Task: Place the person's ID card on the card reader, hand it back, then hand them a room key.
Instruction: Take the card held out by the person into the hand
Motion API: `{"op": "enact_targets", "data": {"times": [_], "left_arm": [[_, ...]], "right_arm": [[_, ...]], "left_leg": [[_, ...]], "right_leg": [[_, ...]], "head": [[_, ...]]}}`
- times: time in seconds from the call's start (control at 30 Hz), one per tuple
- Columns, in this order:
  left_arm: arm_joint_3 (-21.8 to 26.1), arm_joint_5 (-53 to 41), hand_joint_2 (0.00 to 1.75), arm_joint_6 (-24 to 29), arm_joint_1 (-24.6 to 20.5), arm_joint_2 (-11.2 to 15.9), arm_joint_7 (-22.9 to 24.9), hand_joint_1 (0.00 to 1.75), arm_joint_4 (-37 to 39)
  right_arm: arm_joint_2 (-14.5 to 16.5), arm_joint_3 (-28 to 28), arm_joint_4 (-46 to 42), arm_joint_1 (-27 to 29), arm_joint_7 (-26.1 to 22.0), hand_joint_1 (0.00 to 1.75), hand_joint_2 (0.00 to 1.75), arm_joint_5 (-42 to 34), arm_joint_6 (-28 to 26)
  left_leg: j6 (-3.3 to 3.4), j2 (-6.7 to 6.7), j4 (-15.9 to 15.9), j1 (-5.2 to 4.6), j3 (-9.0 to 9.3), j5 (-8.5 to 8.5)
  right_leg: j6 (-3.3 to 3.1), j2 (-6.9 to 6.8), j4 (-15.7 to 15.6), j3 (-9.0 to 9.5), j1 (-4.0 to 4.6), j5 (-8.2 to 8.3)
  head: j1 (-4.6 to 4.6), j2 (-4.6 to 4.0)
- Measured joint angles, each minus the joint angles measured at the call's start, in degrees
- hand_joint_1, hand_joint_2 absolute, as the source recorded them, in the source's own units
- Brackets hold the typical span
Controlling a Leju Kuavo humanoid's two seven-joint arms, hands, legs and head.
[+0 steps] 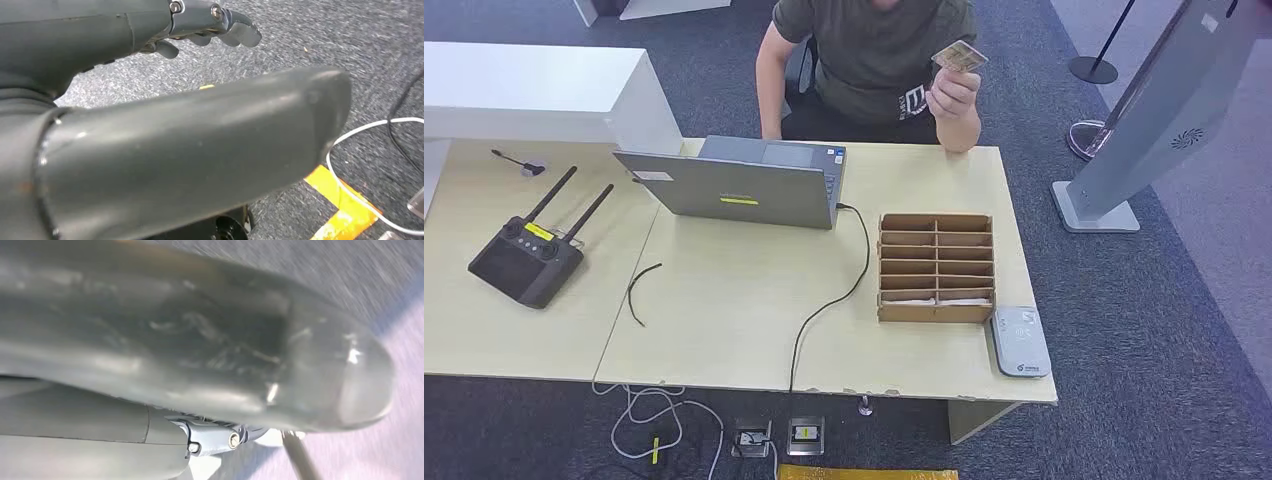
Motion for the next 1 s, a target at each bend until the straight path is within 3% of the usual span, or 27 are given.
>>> {"op": "enact_targets", "data": {"times": [0.17, 0.3, 0.47, 0.7, 0.83, 1.0], "left_arm": [[2.42, -4.54, 0.00, 0.01, 0.13, -0.07, -0.34, 0.00, 0.01], [5.28, -6.91, 0.00, 0.02, -0.14, -0.35, -0.79, 0.00, 0.00], [8.10, -9.52, 0.00, 0.02, 0.12, -0.50, -1.19, 0.00, 0.03], [12.27, -14.20, 0.00, 0.02, 0.23, -0.52, -1.26, 0.00, 0.02], [14.41, -16.02, 0.00, 0.02, 0.37, -0.69, -1.26, 0.00, -0.05], [17.34, -19.45, 0.00, 0.02, 0.64, -0.85, -1.34, 0.00, -0.37]], "right_arm": [[-1.56, 9.83, -13.36, 6.38, 9.57, 0.00, 0.00, -6.82, -8.10], [-2.82, 17.48, -25.08, 9.26, 11.95, 0.00, 0.00, -7.03, -8.67], [-3.62, 23.22, -34.24, 10.58, 13.16, 0.00, 0.00, -6.28, -8.70], [-8.26, 30.55, -47.14, 12.04, 23.69, 0.00, 0.00, -2.36, -8.70], [-11.52, 34.97, -53.28, 12.65, 28.45, 0.00, 1.75, -1.54, -8.68], [-17.40, 42.22, -59.86, 13.29, 35.69, 0.00, 1.75, 0.98, -8.63]], "left_leg": [[0.06, 0.11, -0.04, -0.04, -0.18, -0.05], [0.17, 0.30, -0.04, -0.05, -0.05, -0.05], [0.32, 0.11, 0.00, -0.09, -0.05, 0.11], [0.32, 0.08, 0.00, -0.12, -0.13, 0.11], [0.32, 0.05, 0.00, -0.13, -0.12, 0.11], [0.32, 0.03, 0.00, -0.16, -0.16, 0.11]], "right_leg": [[0.03, 0.10, 0.02, 0.00, -0.04, 0.01], [0.09, 0.27, 0.00, 0.04, -0.05, 0.06], [0.17, 0.06, 0.00, 0.06, -0.08, 0.13], [0.18, 0.02, 0.00, 0.06, -0.12, 0.14], [0.18, -0.01, 0.00, 0.07, -0.13, 0.14], [0.19, -0.02, 0.01, 0.07, -0.17, 0.15]], "head": [[-0.01, 0.00], [0.00, 0.00], [-0.01, 0.00], [-0.01, 0.00], [0.00, 0.00], [-0.02, 0.00]]}}
